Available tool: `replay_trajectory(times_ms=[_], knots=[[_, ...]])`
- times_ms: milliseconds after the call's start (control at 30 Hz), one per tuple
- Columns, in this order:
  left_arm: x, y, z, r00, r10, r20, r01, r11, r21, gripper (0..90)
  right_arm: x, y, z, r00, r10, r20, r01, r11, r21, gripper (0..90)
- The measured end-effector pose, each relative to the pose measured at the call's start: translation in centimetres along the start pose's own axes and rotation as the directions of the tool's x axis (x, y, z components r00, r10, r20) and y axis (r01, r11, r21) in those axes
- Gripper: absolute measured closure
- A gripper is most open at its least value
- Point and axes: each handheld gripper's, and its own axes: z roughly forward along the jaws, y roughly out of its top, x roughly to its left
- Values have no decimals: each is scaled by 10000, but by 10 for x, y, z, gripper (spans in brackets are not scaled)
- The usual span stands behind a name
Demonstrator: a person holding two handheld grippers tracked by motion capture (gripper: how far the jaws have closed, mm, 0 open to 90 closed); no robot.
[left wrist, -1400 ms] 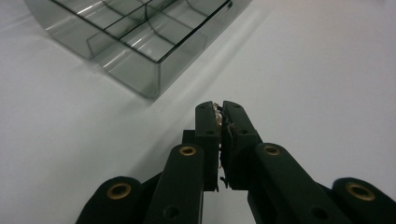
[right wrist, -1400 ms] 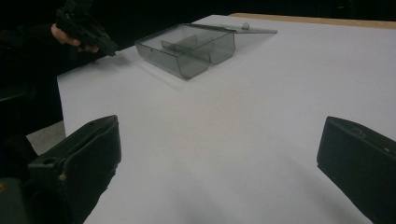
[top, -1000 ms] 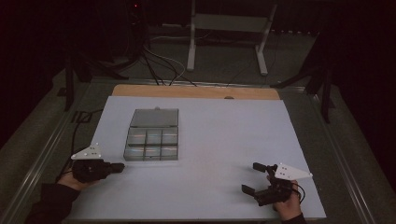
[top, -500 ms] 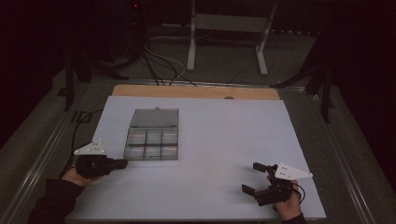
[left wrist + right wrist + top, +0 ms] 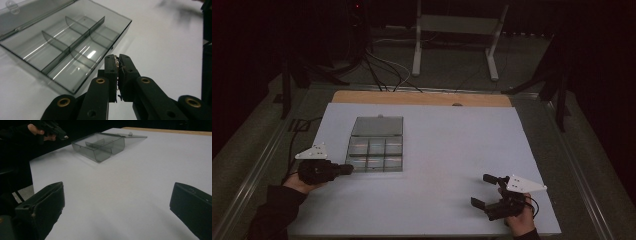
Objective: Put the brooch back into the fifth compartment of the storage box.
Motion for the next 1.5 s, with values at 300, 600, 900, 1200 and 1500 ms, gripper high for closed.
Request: replay_trajectory(times_ms=[300,600,900,1200,1500], knots=[[1,13,8,9999,112,132,-110,9999,-116,880,0,0,0,10000,-43,-4,43,10000,20,0],[2,22,17,9995,156,263,-150,9996,-229,879,1,0,0,10000,-43,-10,43,10000,34,0],[9,30,35,9991,158,403,-154,9998,-102,879,0,0,0,10000,-28,-10,28,10000,19,0],[12,37,48,9988,225,431,-223,9997,-32,878,1,0,-1,10000,-45,-11,45,10000,26,0],[17,40,59,9991,193,374,-200,9996,180,878,1,0,-1,10000,-21,4,21,10000,-3,0]])
